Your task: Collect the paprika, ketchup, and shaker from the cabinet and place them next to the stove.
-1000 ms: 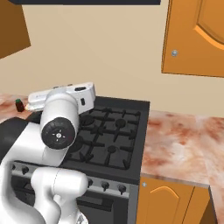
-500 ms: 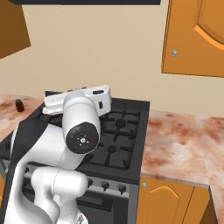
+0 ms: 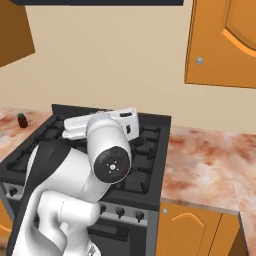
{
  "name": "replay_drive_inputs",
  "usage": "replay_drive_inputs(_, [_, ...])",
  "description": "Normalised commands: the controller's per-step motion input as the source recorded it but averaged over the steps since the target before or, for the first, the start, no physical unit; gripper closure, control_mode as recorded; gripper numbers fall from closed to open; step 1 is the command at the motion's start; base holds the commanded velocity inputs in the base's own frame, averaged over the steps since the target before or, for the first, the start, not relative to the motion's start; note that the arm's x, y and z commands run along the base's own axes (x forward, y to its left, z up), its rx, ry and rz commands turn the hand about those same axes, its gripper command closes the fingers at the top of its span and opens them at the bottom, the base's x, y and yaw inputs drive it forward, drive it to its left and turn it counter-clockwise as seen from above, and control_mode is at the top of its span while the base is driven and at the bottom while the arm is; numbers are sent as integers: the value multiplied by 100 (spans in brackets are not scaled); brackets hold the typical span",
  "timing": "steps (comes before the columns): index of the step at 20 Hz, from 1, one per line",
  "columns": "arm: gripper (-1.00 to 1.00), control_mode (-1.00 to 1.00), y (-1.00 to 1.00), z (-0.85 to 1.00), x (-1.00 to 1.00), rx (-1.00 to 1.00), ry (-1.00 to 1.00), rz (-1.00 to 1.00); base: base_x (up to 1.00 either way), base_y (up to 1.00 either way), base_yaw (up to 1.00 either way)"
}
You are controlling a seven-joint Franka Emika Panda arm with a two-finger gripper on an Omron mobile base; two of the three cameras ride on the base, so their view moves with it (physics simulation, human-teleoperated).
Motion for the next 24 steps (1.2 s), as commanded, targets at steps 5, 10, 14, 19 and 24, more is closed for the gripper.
replay_drive_inputs(5, [100, -100, -32, -20, 7, 0, 9, 0, 0, 0, 0])
replay_drive_inputs(10, [100, -100, -28, -18, 16, 0, 10, 0, 0, 0, 0])
replay_drive_inputs(14, [100, -100, -39, -31, 13, 0, 4, 0, 0, 0, 0])
replay_drive_inputs(19, [100, -100, -20, -42, 19, -4, 0, 0, 0, 0, 0])
replay_drive_inputs(24, [100, -100, -8, -40, 54, -4, 0, 0, 0, 0, 0])
